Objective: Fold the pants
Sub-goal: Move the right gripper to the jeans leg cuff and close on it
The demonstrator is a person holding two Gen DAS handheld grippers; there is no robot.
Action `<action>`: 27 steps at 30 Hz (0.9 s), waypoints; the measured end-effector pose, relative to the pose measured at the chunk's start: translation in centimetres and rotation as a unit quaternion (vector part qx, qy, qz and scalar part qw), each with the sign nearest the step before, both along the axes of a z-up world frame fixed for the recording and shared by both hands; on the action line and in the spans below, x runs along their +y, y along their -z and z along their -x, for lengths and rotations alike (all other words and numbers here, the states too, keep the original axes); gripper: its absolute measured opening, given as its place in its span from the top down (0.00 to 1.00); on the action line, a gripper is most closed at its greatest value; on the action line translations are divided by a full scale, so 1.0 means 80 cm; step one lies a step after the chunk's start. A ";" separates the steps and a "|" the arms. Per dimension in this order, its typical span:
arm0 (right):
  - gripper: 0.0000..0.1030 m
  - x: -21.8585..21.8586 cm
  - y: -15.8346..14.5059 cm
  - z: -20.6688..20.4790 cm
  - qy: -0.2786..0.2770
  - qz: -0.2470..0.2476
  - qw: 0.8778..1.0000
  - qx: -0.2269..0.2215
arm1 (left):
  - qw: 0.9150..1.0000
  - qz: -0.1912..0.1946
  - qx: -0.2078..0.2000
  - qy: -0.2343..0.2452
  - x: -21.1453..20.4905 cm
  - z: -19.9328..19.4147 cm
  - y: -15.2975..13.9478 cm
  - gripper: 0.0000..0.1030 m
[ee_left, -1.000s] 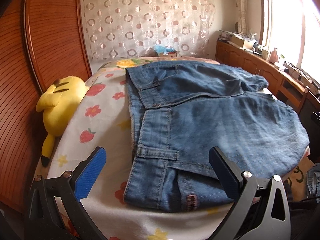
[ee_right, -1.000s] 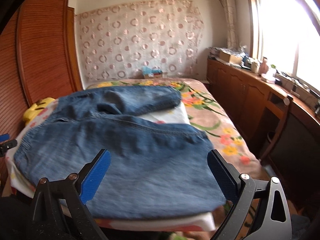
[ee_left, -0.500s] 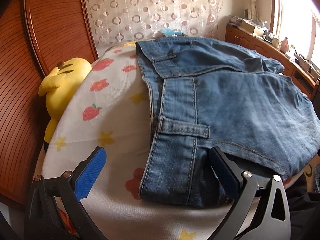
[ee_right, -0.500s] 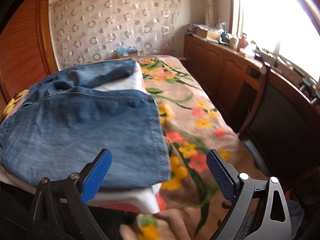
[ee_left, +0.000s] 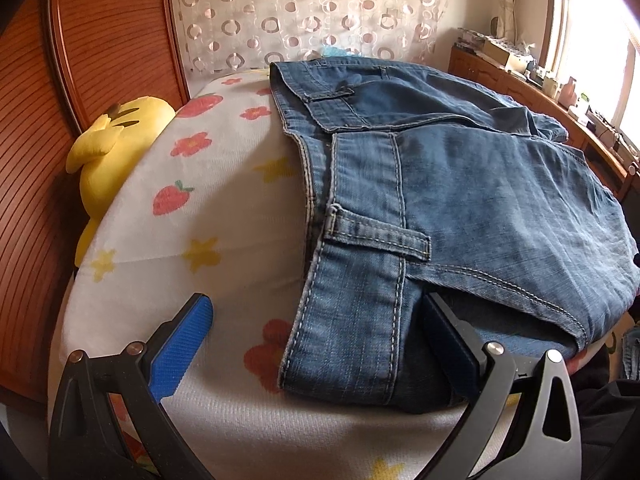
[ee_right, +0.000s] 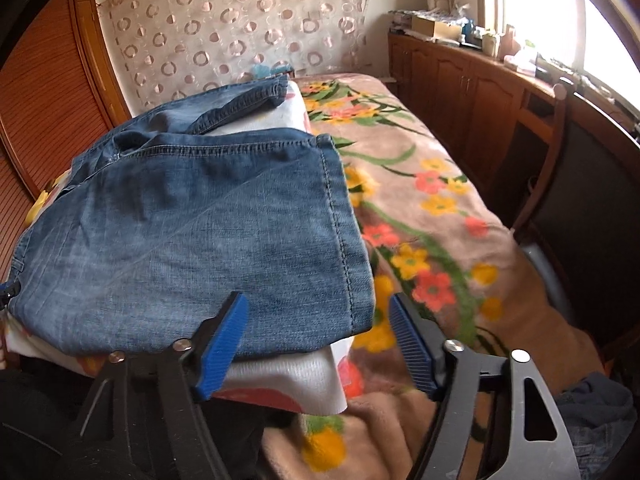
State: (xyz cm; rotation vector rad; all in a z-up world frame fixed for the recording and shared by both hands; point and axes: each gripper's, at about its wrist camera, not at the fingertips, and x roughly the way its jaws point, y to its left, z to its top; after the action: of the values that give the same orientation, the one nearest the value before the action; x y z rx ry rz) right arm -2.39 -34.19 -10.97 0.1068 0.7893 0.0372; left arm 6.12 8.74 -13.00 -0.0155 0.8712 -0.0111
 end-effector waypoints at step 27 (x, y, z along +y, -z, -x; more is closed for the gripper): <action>0.94 0.111 -0.159 0.117 -0.075 0.013 0.988 -0.131 | 0.997 0.075 -0.021 0.025 0.026 0.031 -0.019 0.33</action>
State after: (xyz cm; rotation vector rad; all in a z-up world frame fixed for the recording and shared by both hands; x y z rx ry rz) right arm -11.78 -25.34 1.74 0.0174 0.5336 0.1800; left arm 3.66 10.83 -11.51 -0.1327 0.8263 -0.1235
